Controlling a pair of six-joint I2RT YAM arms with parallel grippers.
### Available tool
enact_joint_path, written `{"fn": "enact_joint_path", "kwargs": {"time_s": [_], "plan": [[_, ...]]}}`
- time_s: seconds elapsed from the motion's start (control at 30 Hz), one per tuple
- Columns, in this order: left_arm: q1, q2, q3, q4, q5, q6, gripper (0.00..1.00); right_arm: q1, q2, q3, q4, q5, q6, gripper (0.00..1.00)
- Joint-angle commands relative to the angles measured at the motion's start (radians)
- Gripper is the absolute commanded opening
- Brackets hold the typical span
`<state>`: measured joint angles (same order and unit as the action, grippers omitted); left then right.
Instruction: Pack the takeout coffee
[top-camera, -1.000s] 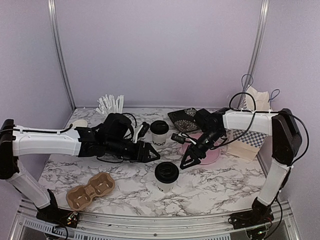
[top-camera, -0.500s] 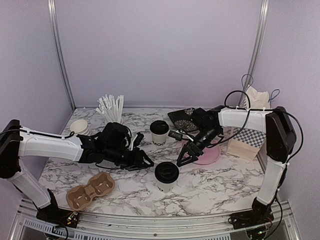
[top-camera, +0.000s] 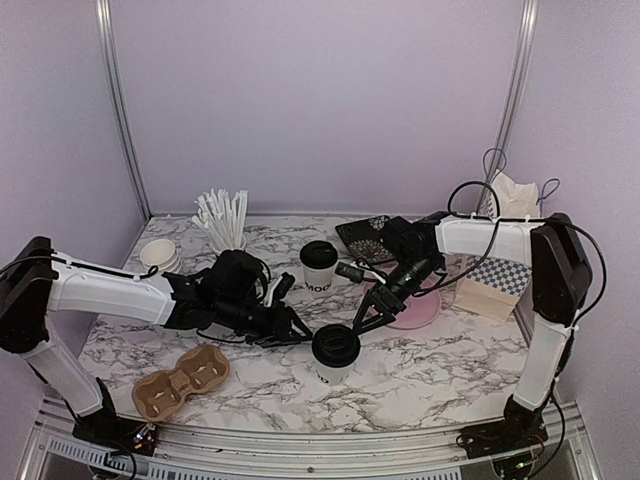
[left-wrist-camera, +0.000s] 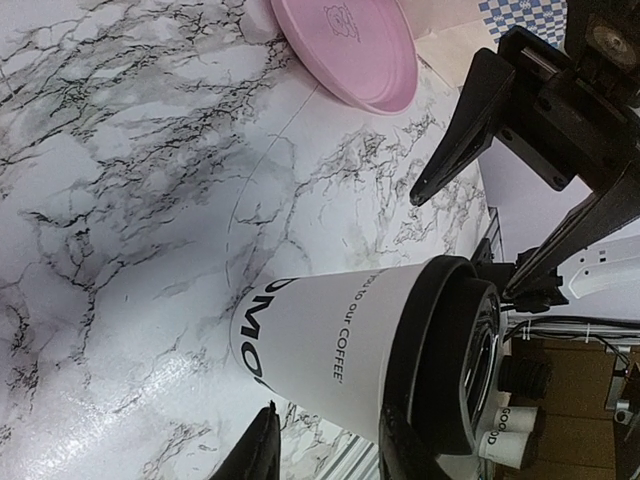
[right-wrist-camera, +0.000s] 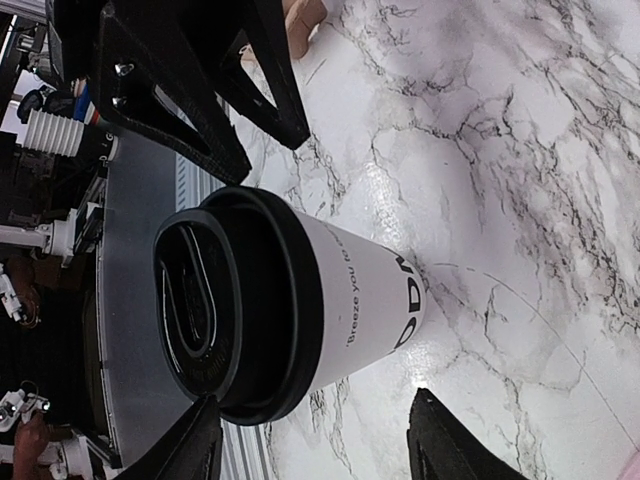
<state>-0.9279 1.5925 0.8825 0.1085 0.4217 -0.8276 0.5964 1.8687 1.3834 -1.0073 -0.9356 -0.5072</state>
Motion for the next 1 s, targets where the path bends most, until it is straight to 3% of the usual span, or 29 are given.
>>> {"fn": "enact_joint_path", "kwargs": {"time_s": [0.0,0.3,0.63,0.97], "plan": [[-0.013,0.023,0.033,0.018,0.023,0.006,0.36,0.009,0.023,0.003,0.005,0.008,0.005,0.61],[-0.014,-0.018,0.049,-0.052,-0.037,0.024,0.40,0.006,-0.004,-0.006,0.004,0.020,0.007,0.60],[-0.029,0.008,0.054,-0.021,0.021,0.008,0.39,-0.007,-0.025,-0.040,0.015,0.034,0.013,0.60],[-0.032,-0.002,0.060,-0.052,-0.007,0.021,0.40,-0.001,-0.020,-0.045,0.004,0.020,-0.001,0.60]]}}
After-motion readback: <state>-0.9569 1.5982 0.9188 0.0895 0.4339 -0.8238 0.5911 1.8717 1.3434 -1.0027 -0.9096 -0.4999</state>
